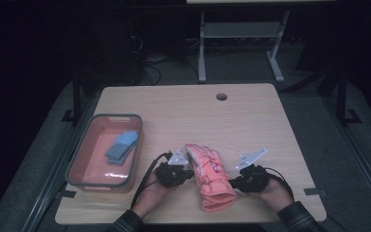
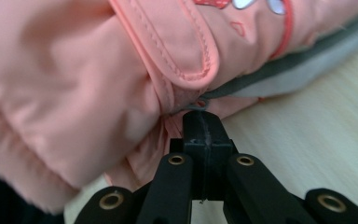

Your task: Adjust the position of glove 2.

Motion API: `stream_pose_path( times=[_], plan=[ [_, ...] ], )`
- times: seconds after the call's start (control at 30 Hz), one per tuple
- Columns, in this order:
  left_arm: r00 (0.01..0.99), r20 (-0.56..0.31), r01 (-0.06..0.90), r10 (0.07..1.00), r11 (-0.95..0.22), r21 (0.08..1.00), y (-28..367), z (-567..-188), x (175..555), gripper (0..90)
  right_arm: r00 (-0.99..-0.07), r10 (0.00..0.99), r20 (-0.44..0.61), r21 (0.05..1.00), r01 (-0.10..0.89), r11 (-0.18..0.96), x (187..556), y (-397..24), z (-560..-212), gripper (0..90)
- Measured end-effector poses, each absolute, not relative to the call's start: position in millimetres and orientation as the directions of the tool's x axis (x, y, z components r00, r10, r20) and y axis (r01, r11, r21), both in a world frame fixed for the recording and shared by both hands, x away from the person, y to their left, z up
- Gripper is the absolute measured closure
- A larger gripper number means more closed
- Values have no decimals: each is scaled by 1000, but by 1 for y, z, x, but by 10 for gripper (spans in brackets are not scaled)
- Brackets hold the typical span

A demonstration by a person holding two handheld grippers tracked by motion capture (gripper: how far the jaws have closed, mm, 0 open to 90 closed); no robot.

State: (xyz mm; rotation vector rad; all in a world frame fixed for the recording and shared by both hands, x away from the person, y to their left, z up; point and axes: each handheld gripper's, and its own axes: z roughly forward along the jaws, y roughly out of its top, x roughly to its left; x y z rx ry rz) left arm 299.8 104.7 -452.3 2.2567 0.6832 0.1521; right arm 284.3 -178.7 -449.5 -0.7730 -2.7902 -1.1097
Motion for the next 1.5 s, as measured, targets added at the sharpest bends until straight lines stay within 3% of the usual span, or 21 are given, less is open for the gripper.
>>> stream_pose_path(
  times=[1.03, 1.17, 1.5],
  plan=[
    [827, -130, 454, 547, -512, 729, 110, -442, 333, 893, -918, 335, 212, 654, 388, 649, 268, -126, -451, 900],
    [813, -149, 473, 563, -489, 732, 122, -428, 334, 801, -901, 377, 216, 671, 417, 613, 269, -144, -445, 900],
    [801, -201, 494, 564, -432, 755, 131, -395, 328, 439, -864, 461, 201, 721, 449, 528, 275, -172, -428, 900]
  ],
)
